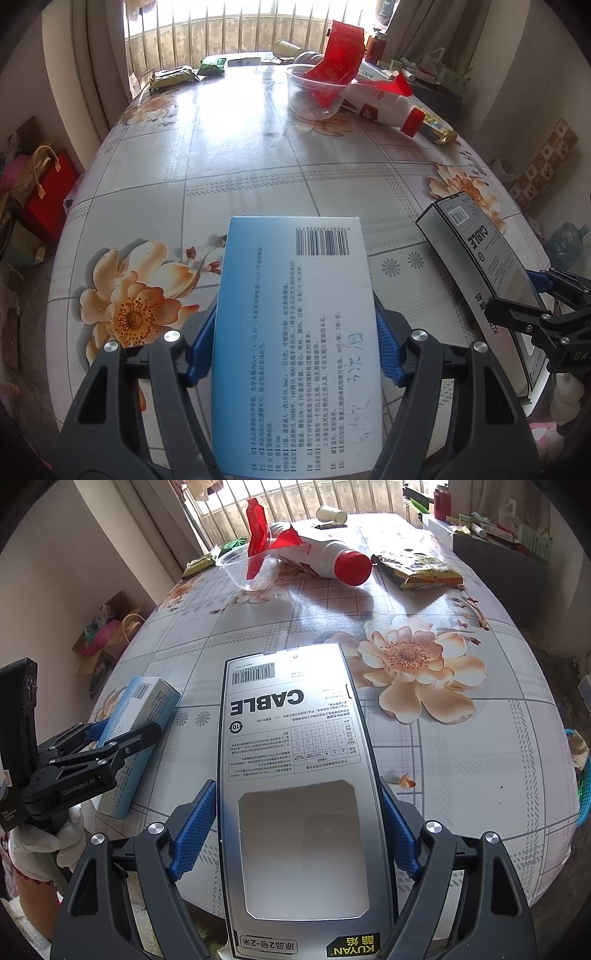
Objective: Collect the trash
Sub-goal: 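Carry both boxes to the blue wastebasket and release them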
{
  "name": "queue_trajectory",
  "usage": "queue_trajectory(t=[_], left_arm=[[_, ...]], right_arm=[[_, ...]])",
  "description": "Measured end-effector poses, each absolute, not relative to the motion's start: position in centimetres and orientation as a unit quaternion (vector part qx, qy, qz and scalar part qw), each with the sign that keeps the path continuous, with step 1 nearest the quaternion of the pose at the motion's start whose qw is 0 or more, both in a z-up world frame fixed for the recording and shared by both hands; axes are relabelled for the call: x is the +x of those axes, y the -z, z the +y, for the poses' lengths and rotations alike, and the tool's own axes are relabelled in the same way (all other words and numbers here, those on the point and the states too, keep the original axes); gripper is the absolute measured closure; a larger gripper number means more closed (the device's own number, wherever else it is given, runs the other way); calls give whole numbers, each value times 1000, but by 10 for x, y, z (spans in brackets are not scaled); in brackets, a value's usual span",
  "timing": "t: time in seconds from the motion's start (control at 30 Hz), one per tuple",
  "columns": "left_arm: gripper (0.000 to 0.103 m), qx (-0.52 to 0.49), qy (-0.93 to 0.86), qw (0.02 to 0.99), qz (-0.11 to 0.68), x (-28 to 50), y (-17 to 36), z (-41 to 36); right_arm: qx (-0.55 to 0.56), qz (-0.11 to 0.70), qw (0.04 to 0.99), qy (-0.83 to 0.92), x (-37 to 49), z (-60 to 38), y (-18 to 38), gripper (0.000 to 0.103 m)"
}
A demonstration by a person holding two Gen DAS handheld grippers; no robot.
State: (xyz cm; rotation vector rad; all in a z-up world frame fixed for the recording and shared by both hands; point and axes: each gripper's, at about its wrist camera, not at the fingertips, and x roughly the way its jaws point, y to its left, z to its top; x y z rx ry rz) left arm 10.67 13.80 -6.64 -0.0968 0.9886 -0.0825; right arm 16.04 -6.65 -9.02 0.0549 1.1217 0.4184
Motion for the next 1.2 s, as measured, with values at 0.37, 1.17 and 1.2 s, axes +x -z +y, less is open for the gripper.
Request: queue_trajectory(t=[0.37, 1.17, 1.2], left_arm=[[36, -63, 52, 877, 474, 105, 65, 135], [36, -54, 74, 878, 469, 106, 52, 108], [36, -52, 75, 878, 469, 106, 52, 106]], right_arm=[[35, 528, 825, -199, 159, -69, 90, 23], [85, 520, 829, -188, 149, -103, 86, 24], [88, 520, 829, -188, 149, -105, 86, 24]])
